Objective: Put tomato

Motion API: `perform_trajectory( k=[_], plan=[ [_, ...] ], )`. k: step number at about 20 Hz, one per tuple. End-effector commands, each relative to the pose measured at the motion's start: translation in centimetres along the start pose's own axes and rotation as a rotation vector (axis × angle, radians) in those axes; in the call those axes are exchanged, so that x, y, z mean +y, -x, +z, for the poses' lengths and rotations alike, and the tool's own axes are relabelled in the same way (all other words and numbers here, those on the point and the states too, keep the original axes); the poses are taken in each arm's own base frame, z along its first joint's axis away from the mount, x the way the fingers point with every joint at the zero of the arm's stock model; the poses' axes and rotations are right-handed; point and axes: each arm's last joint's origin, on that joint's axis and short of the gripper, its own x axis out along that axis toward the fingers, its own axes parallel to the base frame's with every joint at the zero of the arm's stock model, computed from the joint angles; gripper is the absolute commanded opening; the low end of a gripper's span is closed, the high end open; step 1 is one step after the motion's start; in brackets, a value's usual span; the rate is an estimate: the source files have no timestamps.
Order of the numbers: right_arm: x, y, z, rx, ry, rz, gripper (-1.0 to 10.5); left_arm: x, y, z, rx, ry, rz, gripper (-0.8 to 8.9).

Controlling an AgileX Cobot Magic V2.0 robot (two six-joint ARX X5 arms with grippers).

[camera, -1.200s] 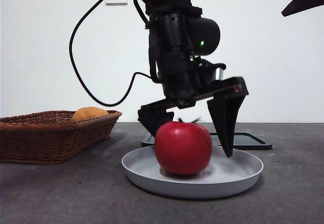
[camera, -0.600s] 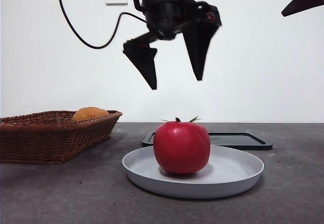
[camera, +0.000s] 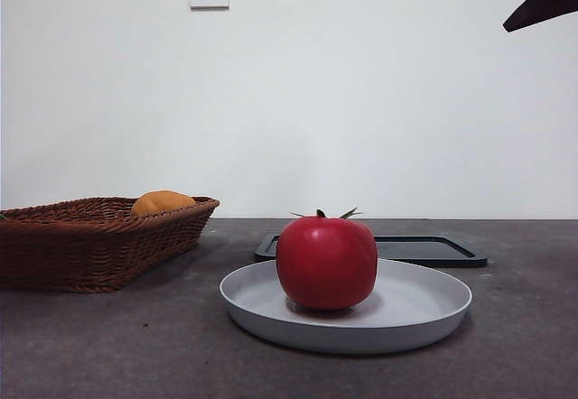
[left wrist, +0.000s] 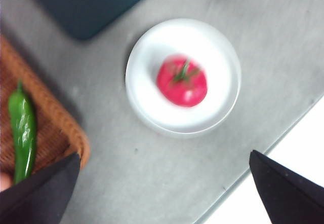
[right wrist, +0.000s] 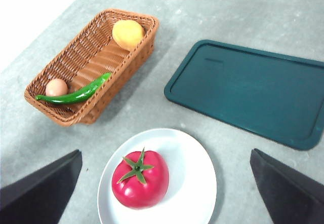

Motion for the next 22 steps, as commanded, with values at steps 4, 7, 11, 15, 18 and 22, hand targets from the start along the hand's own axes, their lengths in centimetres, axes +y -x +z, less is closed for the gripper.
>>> perform_trajectory(
  k=[4, 7, 11, 15, 18, 22],
  plan=[
    [0.2, 0.1, 0.1, 0.024, 0.001, 0.003, 7.6, 0.9, 2.1, -8.9, -0.229, 0.018, 0.050, 7.51],
    [0.2, 0.1, 0.0, 0.033, -0.002, 0.001, 7.6, 1.2, 2.1, -14.0, -0.405, 0.050, 0.084, 7.51],
    [0.2, 0.1, -0.1, 0.046, -0.008, -0.001, 7.6, 0.8, 1.3, -18.9, -0.536, 0.071, 0.087, 7.51],
    [0.2, 0.1, -0.1, 0.046, -0.008, -0.001, 7.6, 0.4, 2.2, -21.3, -0.621, 0.079, 0.084, 7.51],
    [0.2, 0.1, -0.1, 0.046, -0.008, -0.001, 7.6, 0.2, 2.9, -21.9, -0.674, 0.073, 0.086, 7.51],
    [0.5, -0.2, -0.2, 0.061, -0.004, 0.021, 7.6, 0.1, 3.2, -22.3, -0.690, 0.074, 0.085, 7.51]
  ],
)
